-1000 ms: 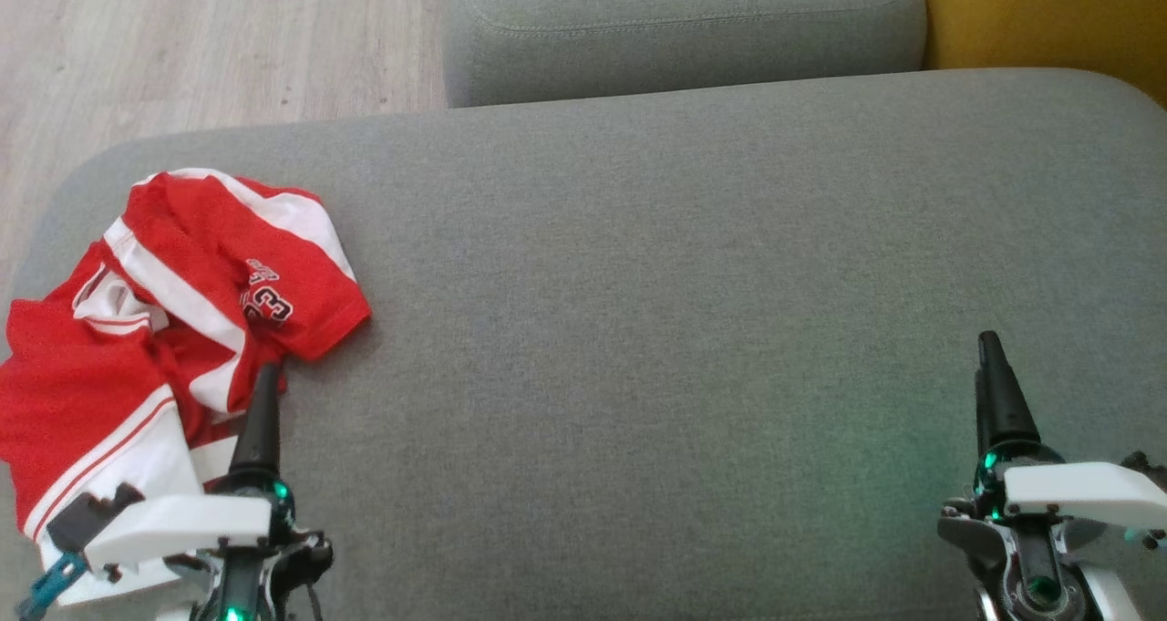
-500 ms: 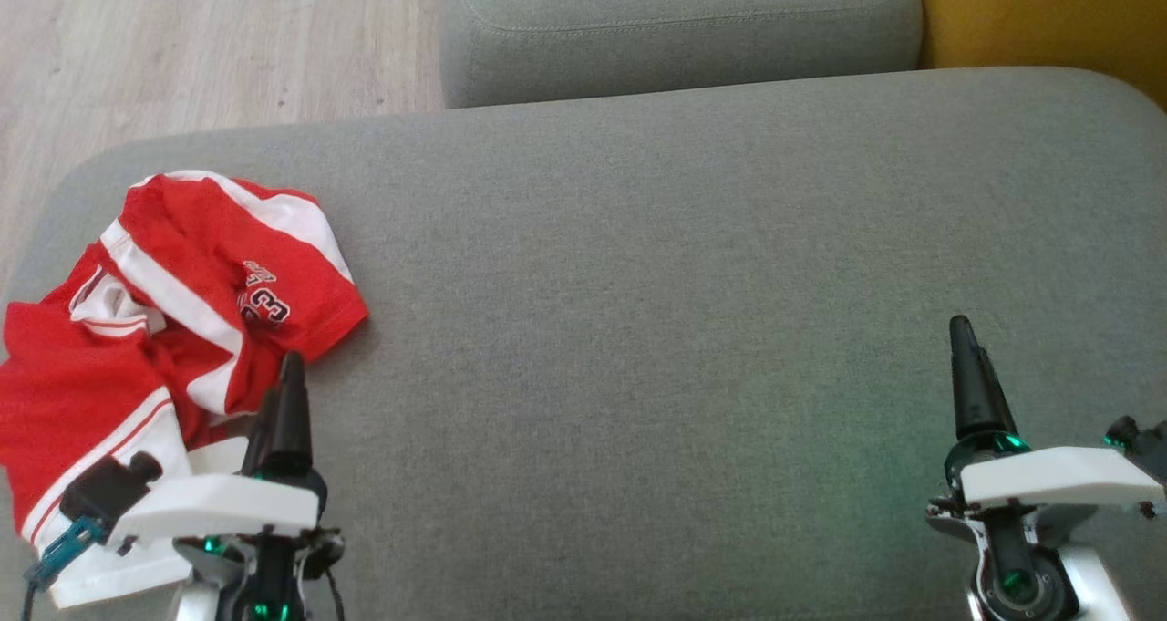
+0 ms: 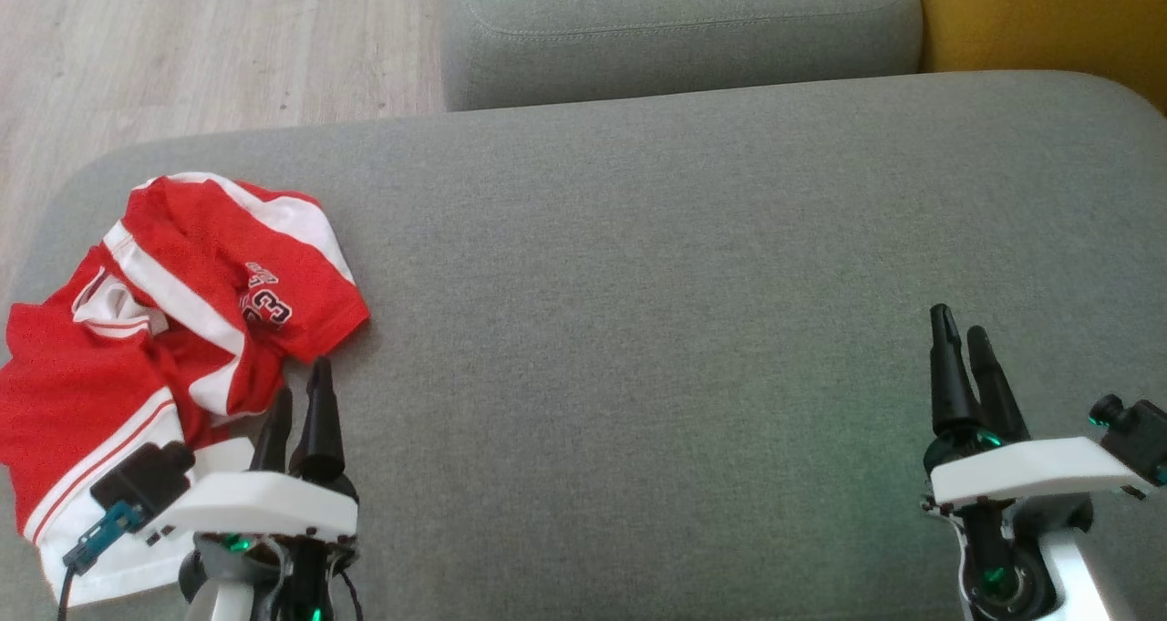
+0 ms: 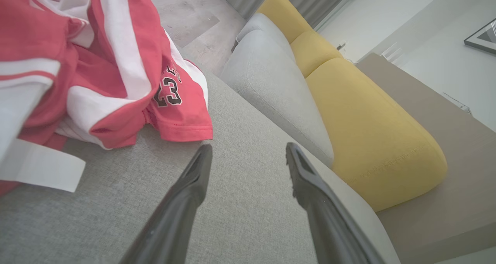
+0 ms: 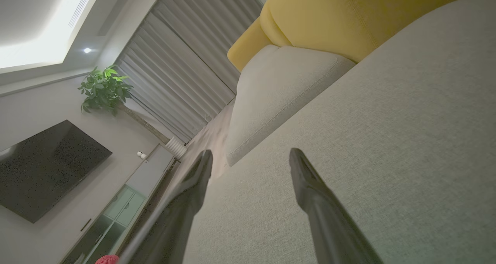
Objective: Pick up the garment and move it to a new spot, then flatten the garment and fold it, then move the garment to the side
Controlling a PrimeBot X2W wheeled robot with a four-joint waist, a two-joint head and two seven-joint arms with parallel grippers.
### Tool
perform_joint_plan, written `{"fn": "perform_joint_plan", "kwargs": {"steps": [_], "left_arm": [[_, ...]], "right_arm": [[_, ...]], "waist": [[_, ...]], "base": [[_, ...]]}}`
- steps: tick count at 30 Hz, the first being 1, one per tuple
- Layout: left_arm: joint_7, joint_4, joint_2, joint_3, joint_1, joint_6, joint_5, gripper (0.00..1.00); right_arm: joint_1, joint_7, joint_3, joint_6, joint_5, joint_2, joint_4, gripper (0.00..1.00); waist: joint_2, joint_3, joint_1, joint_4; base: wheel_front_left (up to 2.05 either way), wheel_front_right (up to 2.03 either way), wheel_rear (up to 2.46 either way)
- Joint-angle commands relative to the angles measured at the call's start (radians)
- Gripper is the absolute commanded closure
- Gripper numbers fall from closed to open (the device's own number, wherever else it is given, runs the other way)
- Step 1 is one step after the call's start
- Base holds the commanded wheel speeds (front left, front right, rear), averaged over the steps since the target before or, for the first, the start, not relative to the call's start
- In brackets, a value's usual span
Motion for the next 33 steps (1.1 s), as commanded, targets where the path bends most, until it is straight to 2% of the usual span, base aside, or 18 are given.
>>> {"fn": "perform_joint_plan", "kwargs": {"steps": [1, 9, 33], "left_arm": [[-0.014, -0.036, 0.014, 0.015, -0.066, 0.006, 0.039, 0.00], [-0.040, -0.040, 0.016, -0.001, -0.072, 0.028, 0.139, 0.00], [-0.108, -0.079, 0.019, -0.042, -0.089, 0.083, 0.394, 0.00]], "right_arm": [[-0.053, -0.016, 0.015, 0.005, -0.042, -0.003, -0.038, 0.00], [-0.061, -0.043, 0.024, 0.005, -0.149, 0.005, -0.035, 0.00], [-0.084, -0.110, 0.090, 0.007, -0.377, -0.013, -0.048, 0.00]], "waist": [[0.0000, 0.000, 0.0000, 0.001], [0.0000, -0.003, 0.0000, 0.000], [0.0000, -0.004, 0.0000, -0.003]], "base": [[0.00, 0.00, 0.00], [0.00, 0.00, 0.00], [0.00, 0.00, 0.00]]}}
